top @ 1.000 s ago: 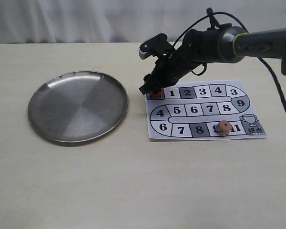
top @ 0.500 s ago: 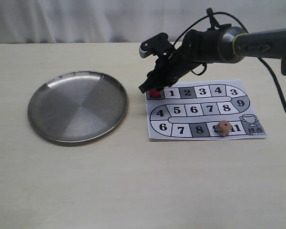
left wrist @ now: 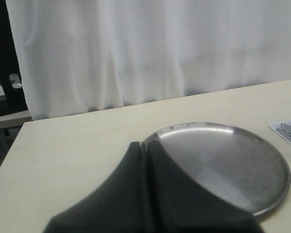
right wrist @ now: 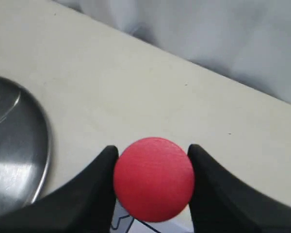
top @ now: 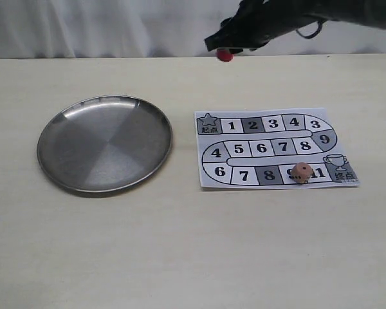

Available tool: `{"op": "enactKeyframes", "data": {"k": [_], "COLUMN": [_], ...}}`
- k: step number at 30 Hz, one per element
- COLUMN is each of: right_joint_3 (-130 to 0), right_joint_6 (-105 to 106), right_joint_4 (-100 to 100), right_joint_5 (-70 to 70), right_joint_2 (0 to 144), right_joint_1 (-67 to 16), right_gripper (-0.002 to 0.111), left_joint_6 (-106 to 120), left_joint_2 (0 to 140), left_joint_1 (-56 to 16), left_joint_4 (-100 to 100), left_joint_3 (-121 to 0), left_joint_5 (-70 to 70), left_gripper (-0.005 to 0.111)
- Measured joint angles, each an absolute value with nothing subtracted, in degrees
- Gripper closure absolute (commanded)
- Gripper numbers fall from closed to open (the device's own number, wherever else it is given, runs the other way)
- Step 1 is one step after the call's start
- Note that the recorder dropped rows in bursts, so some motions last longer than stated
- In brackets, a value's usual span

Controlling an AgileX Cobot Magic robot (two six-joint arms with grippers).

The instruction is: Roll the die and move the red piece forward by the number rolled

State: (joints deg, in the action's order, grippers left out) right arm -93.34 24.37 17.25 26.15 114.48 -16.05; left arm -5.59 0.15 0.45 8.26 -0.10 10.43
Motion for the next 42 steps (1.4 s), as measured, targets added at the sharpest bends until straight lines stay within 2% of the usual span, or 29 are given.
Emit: {"op": "enactKeyframes", "data": {"k": [6, 14, 23, 25, 30, 32, 34, 36, 37, 39, 40, 41, 42], "right_joint_3": [-92.4, -87.9, -87.9, -87.9, -88.1, -88.1, -88.1, -88.3, -88.9, -89.4, -89.5, -89.5, -89.5], "right_joint_6": [23.3, 23.2, 23.2, 23.2, 21.9, 20.7, 20.2, 18.9, 18.8, 18.7, 18.7, 18.6, 18.5], "right_joint_4": [17.2, 17.4, 17.6, 17.6, 17.5, 17.5, 17.4, 17.1, 16.3, 16.0, 15.9, 15.8, 15.6], "right_joint_5": [27.1, 26.8, 26.0, 26.1, 26.1, 26.7, 27.6, 27.7, 27.7, 27.8, 27.9, 28.2, 28.6], "right_joint_2": [116.0, 126.9, 127.4, 127.4, 127.5, 127.5, 127.5, 125.6, 123.4, 118.1, 115.9, 111.8, 109.4], "right_joint_1": [-14.9, -14.9, -14.9, -14.9, -14.9, -14.9, -14.9, -14.9, -14.9, -14.8, -14.7, -14.4, -14.3], "right_gripper": [0.104, 0.104, 0.102, 0.093, 0.055, 0.044, 0.036, 0.035, 0.036, 0.05, 0.069, 0.08, 0.099], "left_joint_6": [-5.6, -5.6, -5.6, -5.6, -5.6, -5.6, -5.6, -5.6, -5.6, -5.6, -5.6, -5.6, -5.6], "left_joint_2": [0.1, 0.1, 0.1, 0.1, 0.1, 0.1, 0.1, 0.1, 0.1, 0.1, 0.1, 0.1, 0.1], "left_joint_1": [0.4, 0.4, 0.4, 0.4, 0.4, 0.4, 0.4, 0.4, 0.4, 0.4, 0.4, 0.4, 0.4], "left_joint_4": [8.3, 8.3, 8.3, 8.3, 8.3, 8.3, 8.3, 8.3, 8.3, 8.3, 8.3, 8.3, 8.3], "left_joint_3": [-0.1, -0.1, -0.1, -0.1, -0.1, -0.1, -0.1, -0.1, -0.1, -0.1, -0.1, -0.1, -0.1], "left_joint_5": [10.4, 10.4, 10.4, 10.4, 10.4, 10.4, 10.4, 10.4, 10.4, 10.4, 10.4, 10.4, 10.4], "left_gripper": [0.107, 0.107, 0.107, 0.107, 0.107, 0.107, 0.107, 0.107, 0.107, 0.107, 0.107, 0.107, 0.107]}}
